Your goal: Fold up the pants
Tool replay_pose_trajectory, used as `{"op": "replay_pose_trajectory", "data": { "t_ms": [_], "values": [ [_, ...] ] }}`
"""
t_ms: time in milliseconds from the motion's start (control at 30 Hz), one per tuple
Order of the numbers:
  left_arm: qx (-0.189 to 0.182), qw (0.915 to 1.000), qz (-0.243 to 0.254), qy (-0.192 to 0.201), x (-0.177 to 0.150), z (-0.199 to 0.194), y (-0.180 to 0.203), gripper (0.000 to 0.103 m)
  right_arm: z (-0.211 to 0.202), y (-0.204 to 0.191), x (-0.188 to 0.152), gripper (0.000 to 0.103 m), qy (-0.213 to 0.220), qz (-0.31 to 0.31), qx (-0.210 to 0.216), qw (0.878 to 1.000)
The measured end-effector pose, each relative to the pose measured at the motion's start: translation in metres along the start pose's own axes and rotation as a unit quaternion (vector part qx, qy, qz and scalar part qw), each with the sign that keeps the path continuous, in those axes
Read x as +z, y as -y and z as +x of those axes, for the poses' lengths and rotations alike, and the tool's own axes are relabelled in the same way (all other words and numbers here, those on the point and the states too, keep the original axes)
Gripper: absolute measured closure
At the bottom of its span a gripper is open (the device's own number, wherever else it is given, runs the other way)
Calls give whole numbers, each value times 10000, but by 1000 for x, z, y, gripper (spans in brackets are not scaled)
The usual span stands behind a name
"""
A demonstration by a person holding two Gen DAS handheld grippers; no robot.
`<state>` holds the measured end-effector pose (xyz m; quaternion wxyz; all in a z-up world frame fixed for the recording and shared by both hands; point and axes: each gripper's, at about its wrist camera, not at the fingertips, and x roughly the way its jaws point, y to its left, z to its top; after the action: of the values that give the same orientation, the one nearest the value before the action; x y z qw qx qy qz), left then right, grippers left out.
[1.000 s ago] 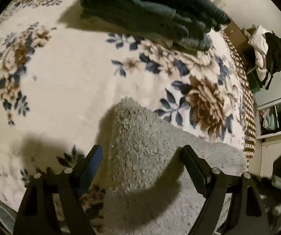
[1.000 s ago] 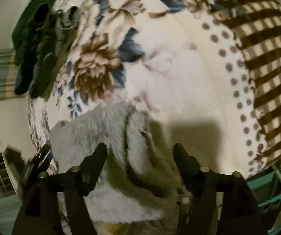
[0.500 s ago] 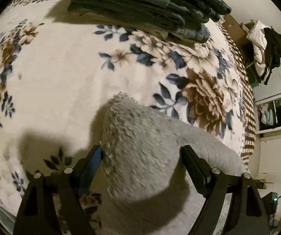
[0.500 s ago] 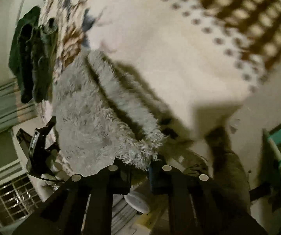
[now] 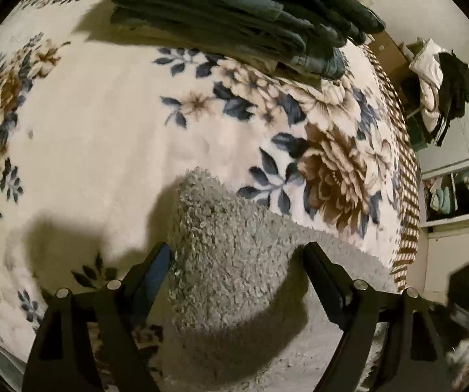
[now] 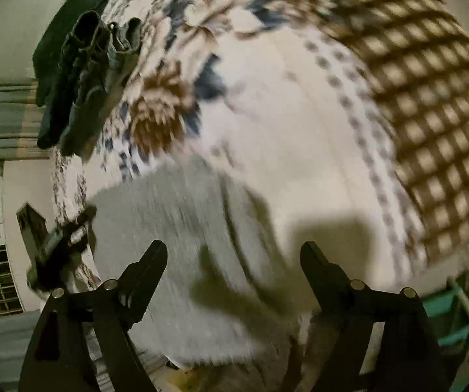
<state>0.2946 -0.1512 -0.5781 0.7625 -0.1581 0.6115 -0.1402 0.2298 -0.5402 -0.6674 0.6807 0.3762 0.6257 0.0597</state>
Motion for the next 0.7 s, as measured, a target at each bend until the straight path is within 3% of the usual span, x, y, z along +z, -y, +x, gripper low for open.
{"op": "replay_pose_trajectory", "data": {
  "t_ms": [67, 100, 133, 267, 333, 367, 500, 633, 700],
  "values": [
    [-49, 10000, -64, 7, 2, 0, -1, 21, 23, -6, 19, 18, -303, 0, 78, 9995],
    [-65, 9999, -103, 16, 3, 1, -3, 21, 29, -9, 15, 35, -324, -106, 48, 9994],
    [-79, 9999, -130, 25, 5, 1, -4, 21, 33, -18, 19, 66, -295, -284, -123, 9991],
    [-283, 9989, -356, 68, 15, 5, -15, 26, 39, -33, 25, 71, -37, -541, -589, 9968],
    [-324, 9983, -475, 45, 21, 10, -21, 66, 37, -24, 28, 73, 132, -255, -575, 9979],
    [-393, 9978, -536, 4, 25, 15, -25, 74, 37, -21, 30, 73, 217, -149, -586, 9979],
    [-327, 9979, -544, -94, 31, 28, -31, 81, 36, -9, 33, 74, 421, 194, -572, 9973],
    [-282, 9970, -683, -224, 33, 41, -41, 81, 48, -3, 35, 73, 333, 221, -691, 9968],
    [-323, 9966, -721, -222, 33, 39, -41, 81, 51, 2, 35, 67, 166, 338, -544, 9978]
  ]
}}
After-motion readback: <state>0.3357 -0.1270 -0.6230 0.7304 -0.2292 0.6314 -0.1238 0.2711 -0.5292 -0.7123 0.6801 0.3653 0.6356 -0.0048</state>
